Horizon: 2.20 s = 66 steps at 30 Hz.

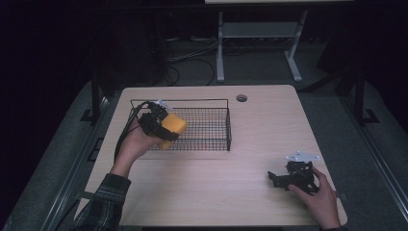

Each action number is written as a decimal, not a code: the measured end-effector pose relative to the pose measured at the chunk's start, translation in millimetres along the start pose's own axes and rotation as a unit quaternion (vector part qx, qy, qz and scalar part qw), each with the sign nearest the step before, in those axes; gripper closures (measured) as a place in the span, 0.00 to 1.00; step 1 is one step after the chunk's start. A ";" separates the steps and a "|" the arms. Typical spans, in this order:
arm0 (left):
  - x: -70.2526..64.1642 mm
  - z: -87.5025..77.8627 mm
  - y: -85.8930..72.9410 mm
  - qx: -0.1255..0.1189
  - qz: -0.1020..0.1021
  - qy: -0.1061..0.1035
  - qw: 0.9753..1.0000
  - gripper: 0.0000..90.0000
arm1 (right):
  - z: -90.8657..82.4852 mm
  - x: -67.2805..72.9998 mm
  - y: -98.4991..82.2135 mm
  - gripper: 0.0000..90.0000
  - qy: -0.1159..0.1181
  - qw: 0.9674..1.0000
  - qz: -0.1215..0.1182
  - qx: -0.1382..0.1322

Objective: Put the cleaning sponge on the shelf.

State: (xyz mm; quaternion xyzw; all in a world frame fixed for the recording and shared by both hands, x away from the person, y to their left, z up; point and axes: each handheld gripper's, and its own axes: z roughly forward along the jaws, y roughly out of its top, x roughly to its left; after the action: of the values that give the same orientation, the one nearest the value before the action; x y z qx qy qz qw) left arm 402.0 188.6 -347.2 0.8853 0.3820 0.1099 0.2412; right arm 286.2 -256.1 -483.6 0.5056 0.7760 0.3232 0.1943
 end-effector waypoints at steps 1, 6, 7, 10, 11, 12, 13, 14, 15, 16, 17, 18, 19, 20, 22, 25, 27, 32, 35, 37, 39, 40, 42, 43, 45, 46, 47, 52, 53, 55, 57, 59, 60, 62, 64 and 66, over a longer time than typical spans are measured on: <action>1.1 -0.2 0.4 -0.001 -0.003 0.002 1.000 0.25 | 0.0 0.0 0.0 0.00 0.000 1.000 0.000 0.000; 7.4 -1.3 2.6 -0.005 -0.006 0.010 1.000 0.25 | 0.0 0.0 0.0 0.00 0.000 1.000 0.000 0.000; 9.0 -1.5 3.1 -0.006 -0.006 0.012 1.000 0.25 | 0.0 0.0 0.0 0.00 0.000 1.000 0.000 0.000; 13.5 -2.5 4.6 -0.006 -0.006 0.019 1.000 0.25 | 0.0 0.0 0.0 0.00 0.000 1.000 0.000 0.000; 14.6 -2.8 4.9 -0.008 -0.009 0.019 1.000 0.25 | 0.0 0.0 0.0 0.00 0.000 1.000 0.000 0.000; 16.4 -3.3 5.4 -0.007 -0.007 0.021 1.000 0.25 | 0.0 0.0 0.0 0.00 0.000 1.000 0.000 0.000; 17.4 -3.3 5.6 -0.008 -0.010 0.022 1.000 0.25 | 0.0 0.0 0.0 0.00 0.000 1.000 0.000 0.000; 19.2 -3.7 5.9 -0.006 -0.008 0.023 1.000 0.25 | 0.0 0.0 0.0 0.00 0.000 1.000 0.000 0.000; 20.5 -3.4 6.0 -0.008 -0.011 0.025 1.000 0.25 | 0.0 0.0 0.0 0.00 0.000 1.000 0.000 0.000; 22.0 -3.4 6.1 -0.008 -0.014 0.027 1.000 0.25 | 0.0 0.0 0.0 0.00 0.000 1.000 0.000 0.000; 24.1 -3.2 6.0 -0.008 -0.015 0.028 0.999 0.25 | 0.0 0.0 0.0 0.00 0.000 1.000 0.000 0.000; 26.1 -2.8 5.9 -0.009 -0.019 0.028 0.999 0.25 | 0.0 0.0 0.0 0.00 0.000 1.000 0.000 0.000; 28.2 -2.5 5.7 -0.008 -0.021 0.030 0.999 0.25 | 0.0 0.0 0.0 0.00 0.000 1.000 0.000 0.000; 30.6 -2.2 5.5 -0.008 -0.023 0.032 0.999 0.25 | 0.0 0.0 0.0 0.00 0.000 1.000 0.000 0.000; 35.3 -2.1 5.1 -0.008 -0.028 0.035 0.999 0.25 | 0.0 0.0 0.0 0.00 0.000 1.000 0.000 0.000; 41.5 -2.6 4.0 -0.012 -0.037 0.042 0.998 0.25 | 0.0 0.0 0.0 0.00 0.000 1.000 0.000 0.000; 46.1 -2.7 3.1 -0.011 -0.040 0.044 0.998 0.25 | 0.0 0.0 0.0 0.00 0.000 1.000 0.000 0.000; 56.7 -2.3 1.1 -0.012 -0.051 0.050 0.997 0.25 | 0.0 -0.1 0.0 0.00 0.000 1.000 0.000 0.000; 62.4 -1.2 -0.7 -0.010 -0.056 0.053 0.997 0.25 | 0.0 0.0 0.0 0.00 0.000 1.000 0.000 0.000; 65.9 -0.4 -1.7 -0.008 -0.060 0.056 0.997 0.25 | 0.0 0.0 0.0 0.00 0.000 1.000 0.000 0.000; 68.8 0.5 -2.7 -0.009 -0.066 0.057 0.996 0.25 | 0.0 0.0 0.0 0.00 0.000 1.000 0.000 0.000; 70.6 0.7 -3.1 -0.009 -0.067 0.058 0.996 0.25 | 0.0 0.0 0.0 0.00 0.000 1.000 0.000 0.000; 73.5 1.8 -4.1 -0.009 -0.070 0.058 0.996 0.25 | 0.0 -0.1 0.0 0.00 0.000 1.000 0.000 0.000; 74.9 2.6 -4.5 -0.008 -0.071 0.058 0.996 0.25 | 0.0 -0.1 0.0 0.00 0.000 1.000 0.000 0.000; 77.4 4.4 -5.5 -0.006 -0.073 0.061 0.995 0.25 | 0.0 -0.1 0.0 0.00 0.000 1.000 0.000 0.000; 78.7 5.6 -6.1 -0.005 -0.074 0.062 0.995 0.25 | 0.0 -0.1 0.0 0.00 0.000 1.000 0.000 0.000; 80.2 6.8 -6.7 -0.003 -0.073 0.063 0.995 0.25 | 0.0 -0.1 0.0 0.00 0.000 1.000 -0.001 0.000; 86.0 14.3 -9.9 0.002 -0.078 0.062 0.995 0.25 | 0.0 -0.1 0.0 0.00 0.000 1.000 0.000 0.000; 87.2 16.0 -10.7 0.003 -0.078 0.062 0.995 0.25 | 0.0 -0.1 0.0 0.00 0.000 1.000 0.000 0.000; 89.1 19.6 -11.6 0.008 -0.080 0.063 0.995 0.25 | 0.0 -0.1 0.0 0.00 0.000 1.000 0.000 0.000; 90.9 22.3 -12.0 0.010 -0.081 0.063 0.995 0.25 | 0.0 -0.1 0.0 0.00 0.000 1.000 0.000 0.000; 92.9 25.3 -12.1 0.013 -0.081 0.062 0.995 0.25 | 0.0 -0.1 0.0 0.00 0.000 1.000 0.000 0.000; 93.5 26.3 -12.1 0.015 -0.082 0.061 0.995 0.25 | 0.0 -0.1 0.0 0.00 0.000 1.000 0.000 0.000; 94.7 30.0 -12.3 0.018 -0.083 0.060 0.995 0.25 | 0.0 -0.1 0.0 0.00 0.000 1.000 0.000 0.000; 96.3 34.3 -12.6 0.025 -0.082 0.060 0.995 0.25 | 0.0 -0.1 0.0 0.00 0.000 1.000 0.000 0.000; 97.6 38.0 -13.1 0.030 -0.083 0.061 0.994 0.25 | 0.0 -0.1 0.0 0.00 0.000 1.000 0.000 0.000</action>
State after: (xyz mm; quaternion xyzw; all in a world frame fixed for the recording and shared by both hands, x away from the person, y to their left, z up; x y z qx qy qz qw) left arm 475.0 254.5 -385.5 0.8492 0.4713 0.1319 0.1986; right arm 286.3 -256.1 -483.6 0.5054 0.7760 0.3235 0.1943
